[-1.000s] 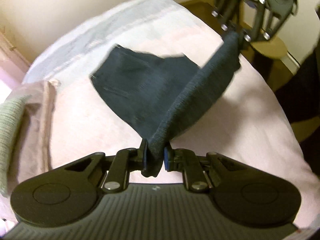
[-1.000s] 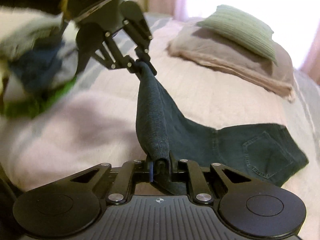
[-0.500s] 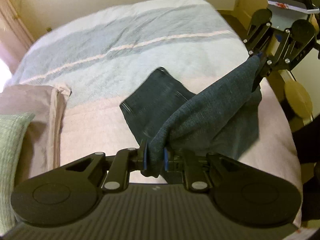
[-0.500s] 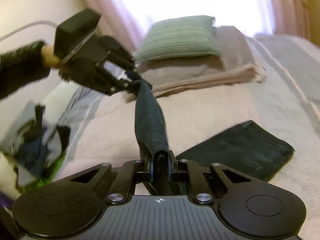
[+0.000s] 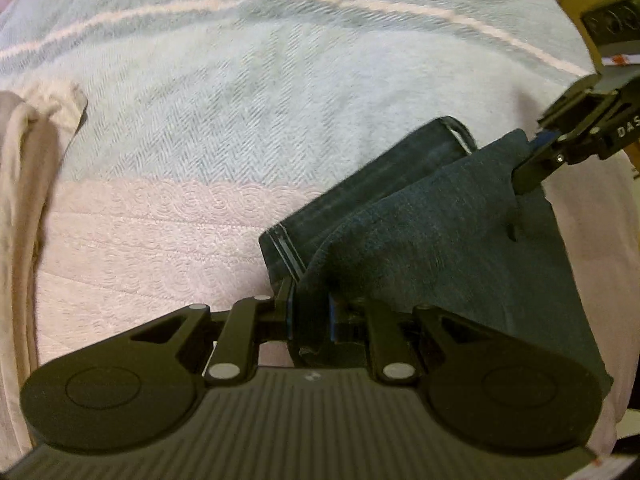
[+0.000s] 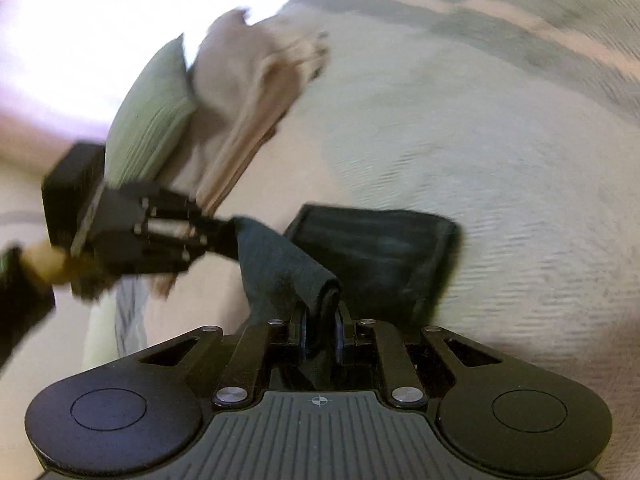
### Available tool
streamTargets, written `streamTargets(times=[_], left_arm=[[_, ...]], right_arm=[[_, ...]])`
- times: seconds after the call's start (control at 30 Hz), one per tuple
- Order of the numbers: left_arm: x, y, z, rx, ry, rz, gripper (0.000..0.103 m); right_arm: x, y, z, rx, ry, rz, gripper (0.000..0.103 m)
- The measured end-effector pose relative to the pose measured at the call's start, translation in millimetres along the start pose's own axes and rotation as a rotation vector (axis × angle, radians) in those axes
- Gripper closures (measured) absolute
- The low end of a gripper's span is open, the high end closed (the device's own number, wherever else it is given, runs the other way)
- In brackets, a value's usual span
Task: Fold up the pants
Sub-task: 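Grasp the jeans end with both grippers and lift it up, then fold the held end over the jeans and open both grippers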
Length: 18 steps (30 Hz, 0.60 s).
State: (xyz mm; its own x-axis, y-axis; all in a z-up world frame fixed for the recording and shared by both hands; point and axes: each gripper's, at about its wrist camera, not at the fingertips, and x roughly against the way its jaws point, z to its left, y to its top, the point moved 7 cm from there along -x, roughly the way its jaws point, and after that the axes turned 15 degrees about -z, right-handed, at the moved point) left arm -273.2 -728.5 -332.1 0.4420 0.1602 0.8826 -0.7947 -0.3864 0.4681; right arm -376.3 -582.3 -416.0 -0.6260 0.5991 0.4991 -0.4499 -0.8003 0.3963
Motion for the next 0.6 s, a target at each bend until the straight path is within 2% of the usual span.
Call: streamTargets(times=[0.1,0.23,0.33,0.43,0.53,0.6], left_arm=[[-7.3,4.5,10.6,-0.003,0.001,0.015,0.090],[-25.6,0.9,25.7,0.069,0.030,0.025,0.090],[-35.8,-4.5,37.4,0.139,0.096,0.008,0.079],[-28.2,-9.6,48.4,0.181,0.153,-0.017,0.078],[-4.9,-15.9,62.3,0.205,0.223,-0.044,0.080],[14.3,-20.0,64.5,0.231,0.226,-0.070,0.081]], right_arm=[[1.5,14.9,-6.9,-0.005,0.010,-0.009,0.094],[-9.9,30.8,-20.6,-0.025,-0.025,-0.035,0.094],[-22.6,29.6,-34.4,-0.004,-0.075,-0.024,0.094],[-18.0,28.1,-43.0,0.009,-0.125,-0.036,0.093],[0.5,38.3,-43.6,0.058,-0.217,-0.116,0.092],[17.7,43.6,-35.4,0.103,-0.255,-0.163,0.091]])
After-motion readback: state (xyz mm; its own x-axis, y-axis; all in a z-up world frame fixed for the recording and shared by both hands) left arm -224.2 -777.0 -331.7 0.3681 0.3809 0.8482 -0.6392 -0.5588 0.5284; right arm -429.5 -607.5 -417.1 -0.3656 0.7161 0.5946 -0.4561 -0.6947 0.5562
